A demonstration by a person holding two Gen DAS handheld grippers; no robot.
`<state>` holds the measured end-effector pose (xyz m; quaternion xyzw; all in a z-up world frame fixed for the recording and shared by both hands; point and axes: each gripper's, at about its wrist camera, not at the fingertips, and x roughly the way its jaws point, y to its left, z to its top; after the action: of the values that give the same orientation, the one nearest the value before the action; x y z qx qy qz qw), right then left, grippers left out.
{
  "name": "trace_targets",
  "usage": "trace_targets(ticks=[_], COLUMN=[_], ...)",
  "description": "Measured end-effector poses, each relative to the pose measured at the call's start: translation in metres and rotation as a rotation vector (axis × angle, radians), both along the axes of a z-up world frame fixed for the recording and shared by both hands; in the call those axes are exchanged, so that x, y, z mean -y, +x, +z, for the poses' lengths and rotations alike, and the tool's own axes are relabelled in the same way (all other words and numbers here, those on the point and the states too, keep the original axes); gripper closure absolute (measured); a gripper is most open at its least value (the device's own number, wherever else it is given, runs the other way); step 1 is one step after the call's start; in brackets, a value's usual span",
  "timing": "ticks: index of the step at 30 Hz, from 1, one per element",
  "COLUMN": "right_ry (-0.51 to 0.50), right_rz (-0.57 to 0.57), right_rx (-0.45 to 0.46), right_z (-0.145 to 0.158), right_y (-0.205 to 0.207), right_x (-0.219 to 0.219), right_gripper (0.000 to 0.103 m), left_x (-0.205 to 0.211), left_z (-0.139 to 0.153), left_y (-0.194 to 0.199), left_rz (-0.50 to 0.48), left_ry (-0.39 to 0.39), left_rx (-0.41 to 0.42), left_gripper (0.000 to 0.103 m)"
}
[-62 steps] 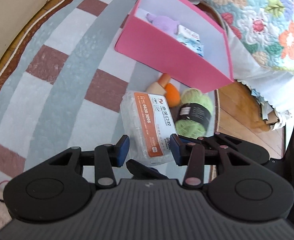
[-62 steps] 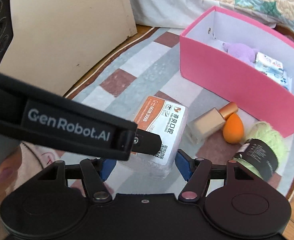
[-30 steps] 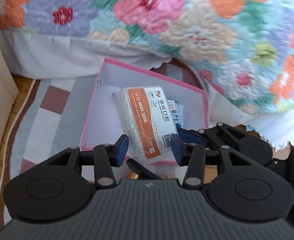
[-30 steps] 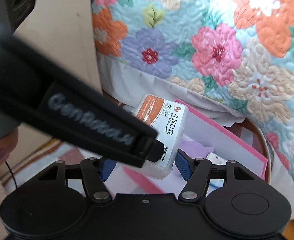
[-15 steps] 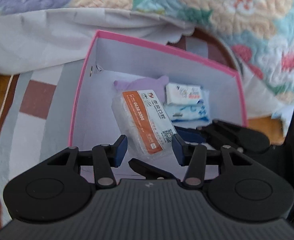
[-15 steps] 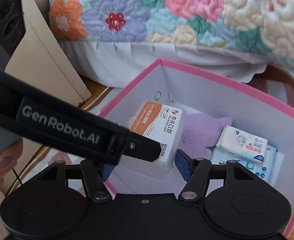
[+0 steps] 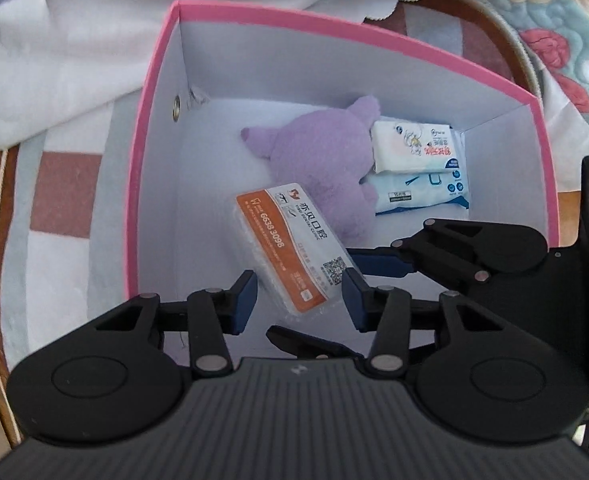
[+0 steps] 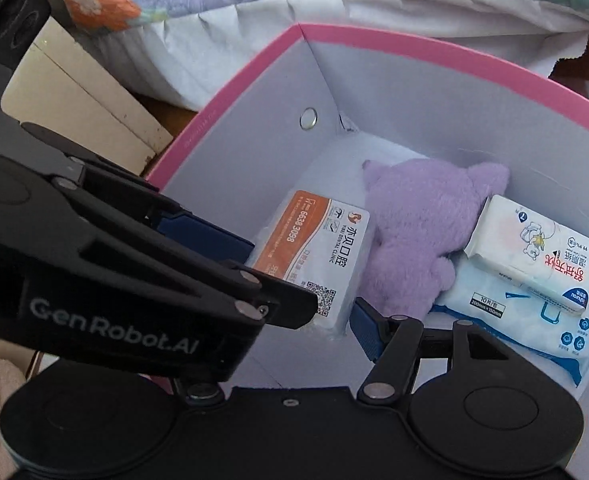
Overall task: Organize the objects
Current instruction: 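Carry the card pack with the left tool into the pink box, then open the left tool and release the card pack in the box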
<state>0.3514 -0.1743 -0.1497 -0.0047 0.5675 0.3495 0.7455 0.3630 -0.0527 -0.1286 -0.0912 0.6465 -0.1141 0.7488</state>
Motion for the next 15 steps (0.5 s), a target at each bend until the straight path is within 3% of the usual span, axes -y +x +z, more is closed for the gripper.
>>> trace_targets(ticks=[3, 7, 15], right_ry=[-0.034, -0.049, -0.022], right_rz=[0.000, -0.043, -0.115], right_rx=[-0.012, 0.019, 0.137], right_z=[-0.001, 0.007, 0.051], right_y=[-0.001, -0.007, -0.036], right_x=[-0.003, 0.002, 0.012], right_gripper=[0.033, 0.025, 0.025], left_x=[-0.002, -0.004, -0.010], left_z=[-0.003, 0.002, 0.034], left_y=[-0.002, -0.009, -0.037], left_rz=[0.033, 0.058, 0.038], left_ry=[-0.012, -0.025, -0.035], left_rx=[-0.009, 0.029, 0.132], left_gripper=[0.058, 0.054, 0.049])
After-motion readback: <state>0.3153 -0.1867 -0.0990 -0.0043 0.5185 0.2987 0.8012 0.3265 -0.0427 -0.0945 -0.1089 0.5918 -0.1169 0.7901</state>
